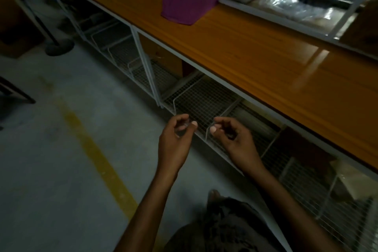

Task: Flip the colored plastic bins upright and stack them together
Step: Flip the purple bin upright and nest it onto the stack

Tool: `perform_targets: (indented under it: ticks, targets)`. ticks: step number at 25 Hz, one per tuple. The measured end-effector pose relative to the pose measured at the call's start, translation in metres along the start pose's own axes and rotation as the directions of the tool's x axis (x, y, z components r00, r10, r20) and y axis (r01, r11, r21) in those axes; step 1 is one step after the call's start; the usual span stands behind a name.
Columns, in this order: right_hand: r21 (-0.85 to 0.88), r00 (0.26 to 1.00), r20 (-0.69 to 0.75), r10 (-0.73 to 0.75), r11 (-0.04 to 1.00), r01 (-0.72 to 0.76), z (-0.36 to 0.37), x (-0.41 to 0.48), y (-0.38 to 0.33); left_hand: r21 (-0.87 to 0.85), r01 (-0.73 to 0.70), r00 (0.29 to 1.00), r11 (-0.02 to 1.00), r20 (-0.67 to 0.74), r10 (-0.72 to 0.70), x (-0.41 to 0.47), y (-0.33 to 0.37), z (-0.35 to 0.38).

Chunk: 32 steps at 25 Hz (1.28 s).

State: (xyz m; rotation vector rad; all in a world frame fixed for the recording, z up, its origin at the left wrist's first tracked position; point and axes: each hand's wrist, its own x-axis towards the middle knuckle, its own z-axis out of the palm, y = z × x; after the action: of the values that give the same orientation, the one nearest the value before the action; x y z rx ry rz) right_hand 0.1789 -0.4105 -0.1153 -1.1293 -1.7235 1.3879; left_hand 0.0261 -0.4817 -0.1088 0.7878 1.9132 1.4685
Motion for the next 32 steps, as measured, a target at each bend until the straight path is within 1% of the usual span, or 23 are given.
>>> perform_targets:
  ticks: [3, 11, 13, 19, 24, 26, 28, 30, 32]
  targets:
    - [0.042, 0.999, -0.018, 0.034, 0.999, -0.033, 0.029, 0.051, -0.002, -0.059, 0.040, 0.999, 0.997, 0.007, -0.040, 0.059, -0.001, -0.016]
    - [0.096, 0.997, -0.071, 0.001, 0.995, 0.006, 0.082, 0.247, -0.026, -0.033, -0.042, 0.998, 0.999, 0.047, 0.044, 0.262, 0.026, -0.035]
    - [0.082, 0.995, -0.095, -0.014, 0.996, 0.022, 0.091, 0.295, -0.039, -0.031, -0.072, 0.996, 0.997, 0.056, 0.074, 0.311, 0.040, -0.037]
    - [0.021, 0.972, -0.228, -0.049, 0.998, 0.056, 0.114, 0.427, -0.068, -0.030, -0.116, 0.988, 0.993, 0.097, 0.118, 0.458, 0.071, -0.041]
    - [-0.036, 0.931, -0.365, -0.034, 0.999, 0.022, 0.142, 0.529, -0.078, -0.017, -0.183, 0.962, 0.983, 0.202, 0.182, 0.605, 0.069, -0.037]
    - [-0.063, 0.904, -0.428, -0.013, 0.998, -0.015, 0.156, 0.571, -0.076, -0.015, -0.199, 0.942, 0.980, 0.273, 0.195, 0.668, 0.064, -0.029]
    - [-0.059, 0.870, -0.492, 0.035, 0.996, -0.073, 0.170, 0.609, -0.074, 0.025, -0.217, 0.921, 0.976, 0.336, 0.196, 0.721, 0.056, -0.020]
    - [-0.110, 0.824, -0.561, 0.076, 0.980, -0.165, 0.179, 0.645, -0.067, 0.064, -0.232, 0.911, 0.971, 0.365, 0.193, 0.767, 0.052, -0.010]
    - [-0.136, 0.773, -0.619, 0.142, 0.950, -0.283, 0.181, 0.676, -0.057, 0.095, -0.205, 0.905, 0.974, 0.397, 0.152, 0.807, 0.046, 0.004]
